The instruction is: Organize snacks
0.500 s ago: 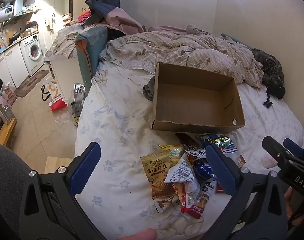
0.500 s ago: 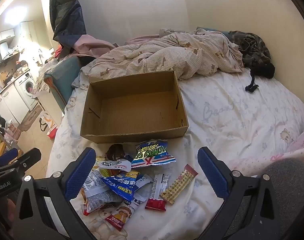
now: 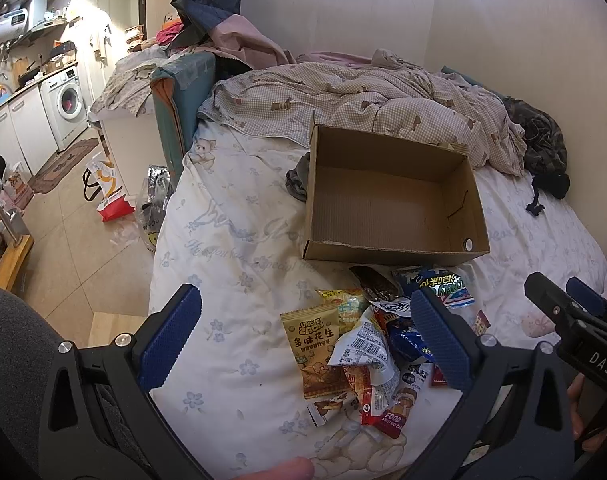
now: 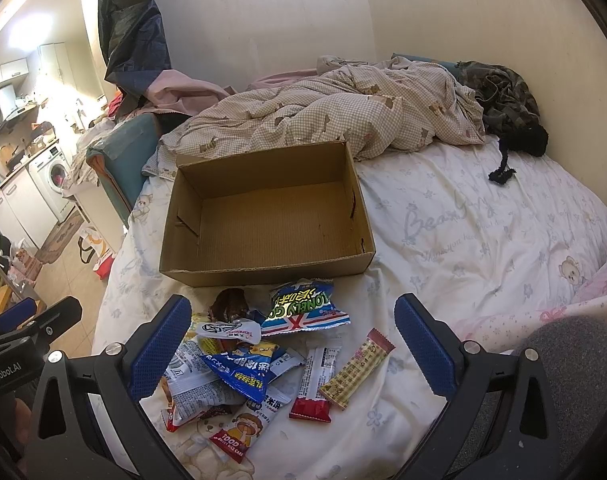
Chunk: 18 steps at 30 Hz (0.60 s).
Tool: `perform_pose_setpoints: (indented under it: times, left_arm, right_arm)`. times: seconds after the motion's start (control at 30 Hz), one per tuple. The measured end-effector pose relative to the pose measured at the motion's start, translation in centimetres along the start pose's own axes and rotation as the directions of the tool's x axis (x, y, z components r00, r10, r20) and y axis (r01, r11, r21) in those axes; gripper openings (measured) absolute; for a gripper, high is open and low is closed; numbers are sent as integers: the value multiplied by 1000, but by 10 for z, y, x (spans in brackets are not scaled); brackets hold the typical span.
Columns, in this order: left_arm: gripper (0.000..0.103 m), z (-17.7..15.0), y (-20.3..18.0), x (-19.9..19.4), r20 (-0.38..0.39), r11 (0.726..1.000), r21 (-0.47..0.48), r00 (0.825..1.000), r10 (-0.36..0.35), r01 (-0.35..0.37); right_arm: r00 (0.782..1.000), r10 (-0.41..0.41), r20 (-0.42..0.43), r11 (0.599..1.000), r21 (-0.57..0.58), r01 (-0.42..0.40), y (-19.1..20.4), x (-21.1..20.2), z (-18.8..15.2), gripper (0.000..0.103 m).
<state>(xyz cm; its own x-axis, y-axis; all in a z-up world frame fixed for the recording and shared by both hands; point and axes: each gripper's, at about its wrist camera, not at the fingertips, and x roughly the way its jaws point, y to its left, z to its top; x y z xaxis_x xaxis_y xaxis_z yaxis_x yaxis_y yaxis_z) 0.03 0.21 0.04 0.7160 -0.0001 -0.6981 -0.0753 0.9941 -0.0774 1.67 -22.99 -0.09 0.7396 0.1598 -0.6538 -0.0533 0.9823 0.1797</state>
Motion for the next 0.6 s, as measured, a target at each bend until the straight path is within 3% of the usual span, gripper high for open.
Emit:
perform_pose_setpoints:
  times: [0.6]
  left_arm:
    - [103,0,2,0,2,1000,0,1000,3,-3]
  right_arm:
    - [1000,2,-5,1000,15,-2,-3,0,0,103]
